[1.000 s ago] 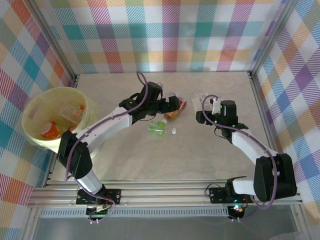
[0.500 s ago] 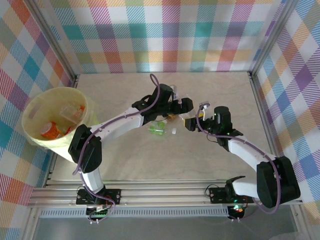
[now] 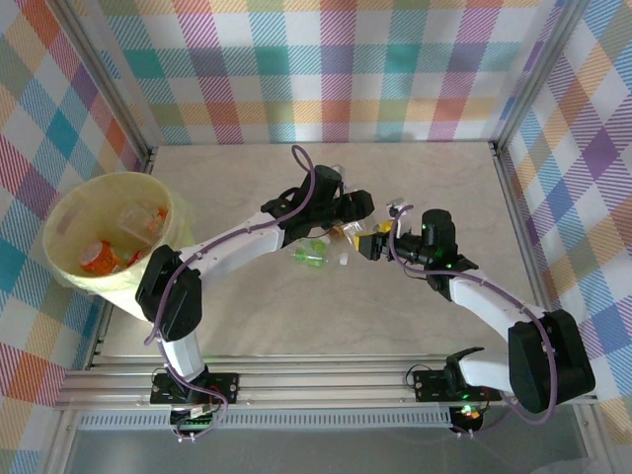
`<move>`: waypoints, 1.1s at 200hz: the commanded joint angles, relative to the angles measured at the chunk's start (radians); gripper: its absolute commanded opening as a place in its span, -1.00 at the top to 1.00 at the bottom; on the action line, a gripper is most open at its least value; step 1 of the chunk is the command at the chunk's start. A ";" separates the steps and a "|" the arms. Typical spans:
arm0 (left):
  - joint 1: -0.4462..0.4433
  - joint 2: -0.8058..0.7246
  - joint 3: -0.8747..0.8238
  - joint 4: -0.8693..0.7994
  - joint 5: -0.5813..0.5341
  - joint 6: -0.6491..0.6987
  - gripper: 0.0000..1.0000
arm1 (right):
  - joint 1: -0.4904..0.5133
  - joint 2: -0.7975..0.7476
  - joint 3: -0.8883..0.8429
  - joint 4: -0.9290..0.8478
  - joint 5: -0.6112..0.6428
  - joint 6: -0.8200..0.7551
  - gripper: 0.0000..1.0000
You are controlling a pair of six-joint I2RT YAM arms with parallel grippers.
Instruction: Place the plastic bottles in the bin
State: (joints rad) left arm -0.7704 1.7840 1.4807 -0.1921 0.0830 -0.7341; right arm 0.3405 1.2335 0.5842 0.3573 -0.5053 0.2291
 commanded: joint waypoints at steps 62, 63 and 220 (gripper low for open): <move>-0.008 -0.032 -0.060 0.097 -0.050 -0.006 -0.11 | 0.008 -0.012 0.099 -0.139 -0.116 -0.081 -0.74; -0.007 -0.033 -0.060 0.096 -0.053 -0.006 -0.11 | 0.009 -0.012 0.101 -0.142 -0.116 -0.084 -0.76; 0.037 -0.281 -0.184 -0.033 -0.314 0.013 -0.02 | 0.008 -0.246 0.059 -0.175 0.321 -0.119 -0.99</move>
State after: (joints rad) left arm -0.7498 1.5932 1.3106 -0.1978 -0.1585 -0.7582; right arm 0.3420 1.0103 0.6498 0.1570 -0.3153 0.1120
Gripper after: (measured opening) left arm 0.554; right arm 0.996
